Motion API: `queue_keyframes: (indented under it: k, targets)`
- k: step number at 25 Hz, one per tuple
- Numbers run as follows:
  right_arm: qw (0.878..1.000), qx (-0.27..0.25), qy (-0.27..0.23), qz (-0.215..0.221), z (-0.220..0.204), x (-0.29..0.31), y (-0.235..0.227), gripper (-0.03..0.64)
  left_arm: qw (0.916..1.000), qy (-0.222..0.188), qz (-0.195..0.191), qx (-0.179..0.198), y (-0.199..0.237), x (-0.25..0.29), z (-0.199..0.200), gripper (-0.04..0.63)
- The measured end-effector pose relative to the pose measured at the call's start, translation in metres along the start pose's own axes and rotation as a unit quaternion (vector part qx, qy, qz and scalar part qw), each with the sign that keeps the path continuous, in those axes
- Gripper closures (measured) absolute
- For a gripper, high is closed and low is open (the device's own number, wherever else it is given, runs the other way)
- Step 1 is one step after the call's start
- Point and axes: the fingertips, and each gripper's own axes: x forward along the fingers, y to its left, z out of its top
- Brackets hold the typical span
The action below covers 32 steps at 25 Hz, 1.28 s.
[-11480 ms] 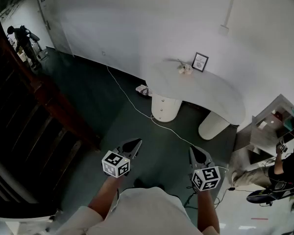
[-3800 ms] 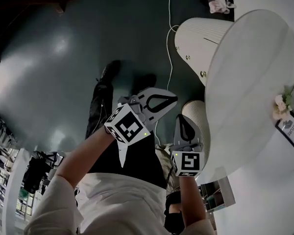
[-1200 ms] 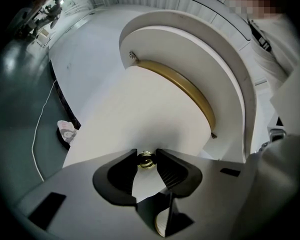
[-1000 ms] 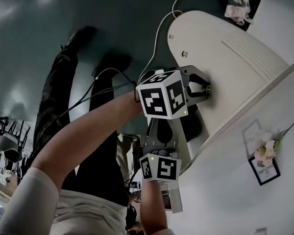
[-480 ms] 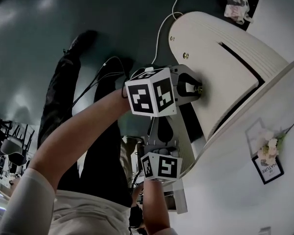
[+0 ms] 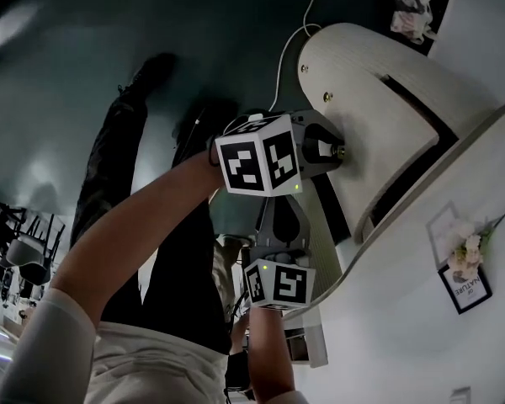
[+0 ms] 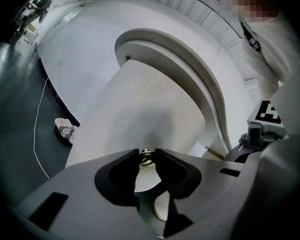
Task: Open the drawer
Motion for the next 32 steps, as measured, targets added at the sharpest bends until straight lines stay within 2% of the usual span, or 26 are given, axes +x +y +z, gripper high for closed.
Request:
queue_keyframes:
  k: [3, 12, 18, 32]
  targets:
    - [1.000, 0.007, -0.002, 0.003, -0.002, -0.001, 0.008, 0.606, 0.9999, 0.013, 0.003, 0.011, -0.002, -0.009, -0.005, 0.491]
    - [1.000, 0.002, -0.010, 0.015, -0.002, -0.002, 0.032, 0.606, 0.9997, 0.023, 0.010, 0.006, -0.004, -0.036, -0.018, 0.491]
    - [1.000, 0.018, -0.016, 0.007, -0.003, -0.002, 0.044, 0.606, 0.9993, 0.036, 0.010, 0.006, -0.007, -0.051, -0.024, 0.491]
    - [1.000, -0.012, -0.010, 0.026, -0.003, 0.003, 0.092, 0.606, 0.9991, 0.037, 0.020, 0.009, -0.013, -0.097, -0.046, 0.489]
